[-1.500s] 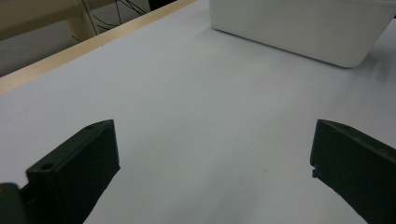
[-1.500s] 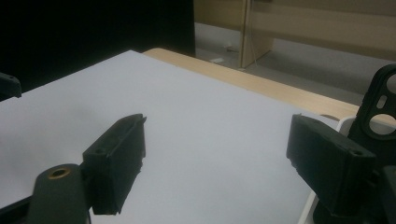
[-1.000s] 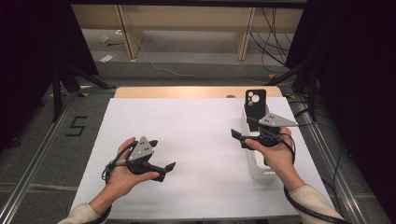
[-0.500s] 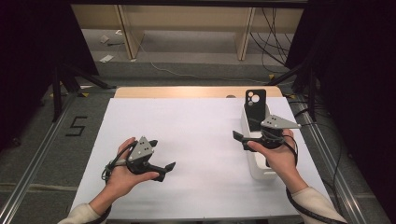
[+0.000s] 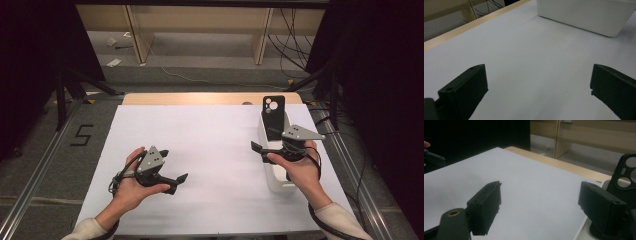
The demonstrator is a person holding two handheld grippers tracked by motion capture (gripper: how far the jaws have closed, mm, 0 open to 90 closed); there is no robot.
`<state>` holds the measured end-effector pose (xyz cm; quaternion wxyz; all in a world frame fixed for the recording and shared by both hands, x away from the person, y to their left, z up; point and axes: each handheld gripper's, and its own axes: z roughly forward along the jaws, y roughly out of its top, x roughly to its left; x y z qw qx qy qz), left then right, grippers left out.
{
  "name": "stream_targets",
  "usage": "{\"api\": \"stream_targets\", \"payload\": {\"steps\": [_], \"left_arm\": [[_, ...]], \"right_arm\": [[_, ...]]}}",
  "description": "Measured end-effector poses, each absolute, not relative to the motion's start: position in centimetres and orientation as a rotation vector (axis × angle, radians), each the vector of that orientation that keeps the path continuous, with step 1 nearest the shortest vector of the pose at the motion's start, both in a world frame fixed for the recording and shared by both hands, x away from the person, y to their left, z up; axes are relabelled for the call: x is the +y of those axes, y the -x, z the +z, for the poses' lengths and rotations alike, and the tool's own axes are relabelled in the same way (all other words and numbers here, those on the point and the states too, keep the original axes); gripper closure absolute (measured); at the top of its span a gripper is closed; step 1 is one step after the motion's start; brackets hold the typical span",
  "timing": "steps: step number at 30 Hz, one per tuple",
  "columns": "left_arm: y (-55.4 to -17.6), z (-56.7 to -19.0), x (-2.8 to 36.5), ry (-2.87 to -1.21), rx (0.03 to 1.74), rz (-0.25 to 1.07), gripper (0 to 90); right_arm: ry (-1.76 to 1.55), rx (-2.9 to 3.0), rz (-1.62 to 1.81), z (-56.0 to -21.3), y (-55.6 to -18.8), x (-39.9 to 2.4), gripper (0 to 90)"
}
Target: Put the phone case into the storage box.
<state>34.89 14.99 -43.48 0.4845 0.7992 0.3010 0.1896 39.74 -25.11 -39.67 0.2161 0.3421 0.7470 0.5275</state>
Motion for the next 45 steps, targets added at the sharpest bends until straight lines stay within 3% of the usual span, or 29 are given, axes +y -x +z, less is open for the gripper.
{"api": "stream_targets", "payload": {"steps": [45], "left_arm": [[-34.9,-43.4,15.0,-1.941,0.736,0.461,0.9]], "right_arm": [[-0.897,2.033,1.505,-39.5,-38.2,-26.4,17.9]]}}
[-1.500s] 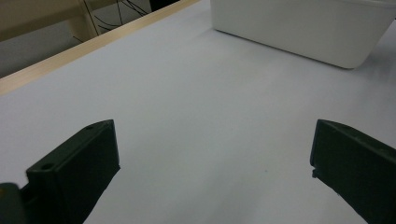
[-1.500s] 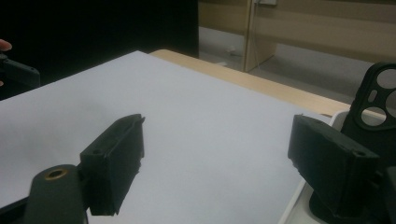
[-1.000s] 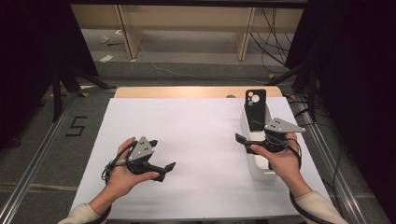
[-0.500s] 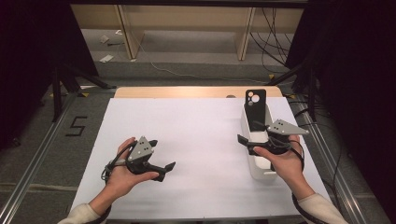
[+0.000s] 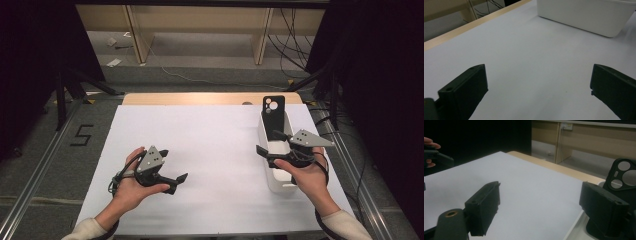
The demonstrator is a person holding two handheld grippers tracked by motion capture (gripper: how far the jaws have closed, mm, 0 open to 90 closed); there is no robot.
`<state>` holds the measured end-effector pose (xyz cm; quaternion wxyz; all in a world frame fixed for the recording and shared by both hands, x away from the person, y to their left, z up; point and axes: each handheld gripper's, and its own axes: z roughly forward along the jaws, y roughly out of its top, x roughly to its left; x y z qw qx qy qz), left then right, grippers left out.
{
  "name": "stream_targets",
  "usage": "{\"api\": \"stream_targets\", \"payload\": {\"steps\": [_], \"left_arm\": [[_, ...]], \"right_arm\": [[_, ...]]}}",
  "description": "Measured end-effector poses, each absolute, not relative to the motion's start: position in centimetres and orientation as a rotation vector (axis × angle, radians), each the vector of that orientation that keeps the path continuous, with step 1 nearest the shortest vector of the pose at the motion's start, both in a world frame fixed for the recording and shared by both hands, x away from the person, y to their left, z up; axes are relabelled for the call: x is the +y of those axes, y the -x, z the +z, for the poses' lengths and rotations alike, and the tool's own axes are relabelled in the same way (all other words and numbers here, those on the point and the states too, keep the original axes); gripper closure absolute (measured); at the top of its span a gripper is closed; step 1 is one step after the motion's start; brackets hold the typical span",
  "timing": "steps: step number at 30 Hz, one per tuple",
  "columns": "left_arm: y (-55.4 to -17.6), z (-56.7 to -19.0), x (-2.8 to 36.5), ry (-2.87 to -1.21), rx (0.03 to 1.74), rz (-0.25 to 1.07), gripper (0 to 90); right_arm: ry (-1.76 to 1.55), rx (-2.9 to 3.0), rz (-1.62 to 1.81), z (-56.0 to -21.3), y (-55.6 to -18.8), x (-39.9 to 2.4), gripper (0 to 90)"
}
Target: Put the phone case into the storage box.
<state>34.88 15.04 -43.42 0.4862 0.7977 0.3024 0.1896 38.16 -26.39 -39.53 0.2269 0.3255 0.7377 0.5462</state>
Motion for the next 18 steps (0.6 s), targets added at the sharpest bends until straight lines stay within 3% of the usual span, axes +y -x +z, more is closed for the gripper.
{"api": "stream_targets", "payload": {"steps": [18], "left_arm": [[-34.77,-43.29,15.23,-1.934,0.743,0.473,0.1]], "right_arm": [[-0.857,2.041,1.526,-39.61,-37.44,-26.21,16.1]]}}
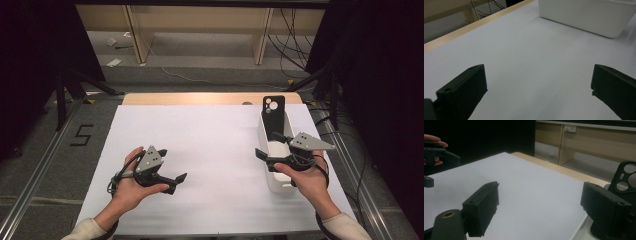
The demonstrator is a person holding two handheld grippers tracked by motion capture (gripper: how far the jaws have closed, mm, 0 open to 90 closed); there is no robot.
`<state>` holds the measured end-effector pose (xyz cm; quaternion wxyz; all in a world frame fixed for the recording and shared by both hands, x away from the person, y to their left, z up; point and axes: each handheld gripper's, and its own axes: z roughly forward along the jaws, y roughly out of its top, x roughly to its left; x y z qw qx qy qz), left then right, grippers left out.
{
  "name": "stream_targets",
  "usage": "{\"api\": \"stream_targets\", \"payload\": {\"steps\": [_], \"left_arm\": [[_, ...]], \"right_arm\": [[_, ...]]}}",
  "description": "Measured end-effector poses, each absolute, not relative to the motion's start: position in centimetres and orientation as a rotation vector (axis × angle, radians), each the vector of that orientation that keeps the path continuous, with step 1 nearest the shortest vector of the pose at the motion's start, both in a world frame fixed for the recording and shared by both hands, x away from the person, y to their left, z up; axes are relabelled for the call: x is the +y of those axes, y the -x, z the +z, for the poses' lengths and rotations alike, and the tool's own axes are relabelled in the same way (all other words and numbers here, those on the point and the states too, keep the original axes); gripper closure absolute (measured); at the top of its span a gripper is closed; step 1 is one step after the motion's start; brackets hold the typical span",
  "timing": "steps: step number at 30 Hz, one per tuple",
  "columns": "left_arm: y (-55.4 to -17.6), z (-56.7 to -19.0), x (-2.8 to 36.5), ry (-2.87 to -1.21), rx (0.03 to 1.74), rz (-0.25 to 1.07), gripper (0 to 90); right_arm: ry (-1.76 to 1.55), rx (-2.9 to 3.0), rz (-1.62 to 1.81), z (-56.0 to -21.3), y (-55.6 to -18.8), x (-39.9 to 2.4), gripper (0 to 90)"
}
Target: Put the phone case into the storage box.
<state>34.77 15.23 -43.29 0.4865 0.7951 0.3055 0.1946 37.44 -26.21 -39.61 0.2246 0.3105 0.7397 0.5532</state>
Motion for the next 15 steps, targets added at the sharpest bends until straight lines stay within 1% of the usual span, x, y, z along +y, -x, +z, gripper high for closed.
{"api": "stream_targets", "payload": {"steps": [15], "left_arm": [[-34.63,-43.13,15.57,-1.93,0.745,0.477,0.1]], "right_arm": [[-0.856,2.043,1.533,-39.74,-36.45,-26.79,15.9]]}}
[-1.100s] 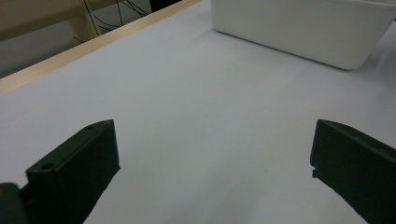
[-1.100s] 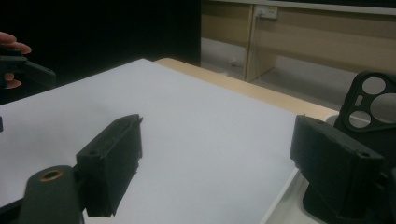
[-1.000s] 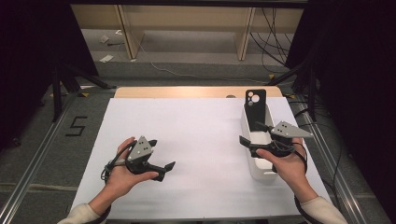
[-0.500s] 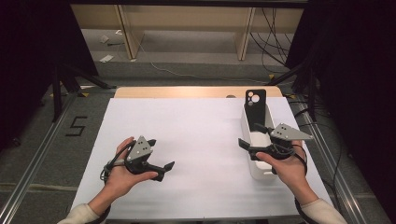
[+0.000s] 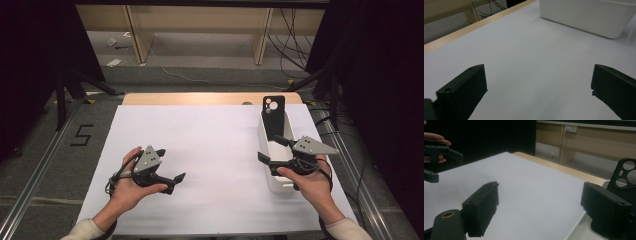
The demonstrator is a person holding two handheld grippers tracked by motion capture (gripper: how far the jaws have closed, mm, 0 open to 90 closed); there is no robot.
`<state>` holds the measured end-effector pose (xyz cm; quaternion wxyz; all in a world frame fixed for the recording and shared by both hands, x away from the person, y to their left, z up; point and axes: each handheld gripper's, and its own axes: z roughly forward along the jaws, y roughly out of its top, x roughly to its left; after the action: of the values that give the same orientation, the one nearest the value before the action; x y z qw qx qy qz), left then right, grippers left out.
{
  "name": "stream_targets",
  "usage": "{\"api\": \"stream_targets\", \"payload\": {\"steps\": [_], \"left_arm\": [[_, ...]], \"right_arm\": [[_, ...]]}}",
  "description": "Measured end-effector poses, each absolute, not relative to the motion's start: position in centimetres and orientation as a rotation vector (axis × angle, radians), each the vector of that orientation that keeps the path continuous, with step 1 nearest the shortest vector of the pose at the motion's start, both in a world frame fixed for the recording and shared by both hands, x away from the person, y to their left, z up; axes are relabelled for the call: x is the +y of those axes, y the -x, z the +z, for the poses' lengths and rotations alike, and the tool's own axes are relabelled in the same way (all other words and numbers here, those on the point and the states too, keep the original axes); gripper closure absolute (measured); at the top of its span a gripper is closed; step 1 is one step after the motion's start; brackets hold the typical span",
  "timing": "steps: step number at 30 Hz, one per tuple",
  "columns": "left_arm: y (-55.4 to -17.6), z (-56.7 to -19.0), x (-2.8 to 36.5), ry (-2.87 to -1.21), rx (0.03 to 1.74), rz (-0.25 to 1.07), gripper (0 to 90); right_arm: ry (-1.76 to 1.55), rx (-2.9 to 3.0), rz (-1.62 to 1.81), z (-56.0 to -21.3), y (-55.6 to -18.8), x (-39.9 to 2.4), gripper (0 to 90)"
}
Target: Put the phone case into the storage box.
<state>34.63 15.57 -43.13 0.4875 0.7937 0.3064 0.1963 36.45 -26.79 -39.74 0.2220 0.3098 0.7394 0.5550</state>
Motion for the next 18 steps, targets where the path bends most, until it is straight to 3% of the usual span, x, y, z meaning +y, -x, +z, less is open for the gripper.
{"api": "stream_targets", "payload": {"steps": [18], "left_arm": [[-34.44,-43.11,16.2,-1.932,0.754,0.484,0.1]], "right_arm": [[-0.851,2.042,1.541,-39.99,-35.74,-27.24,16.0]]}}
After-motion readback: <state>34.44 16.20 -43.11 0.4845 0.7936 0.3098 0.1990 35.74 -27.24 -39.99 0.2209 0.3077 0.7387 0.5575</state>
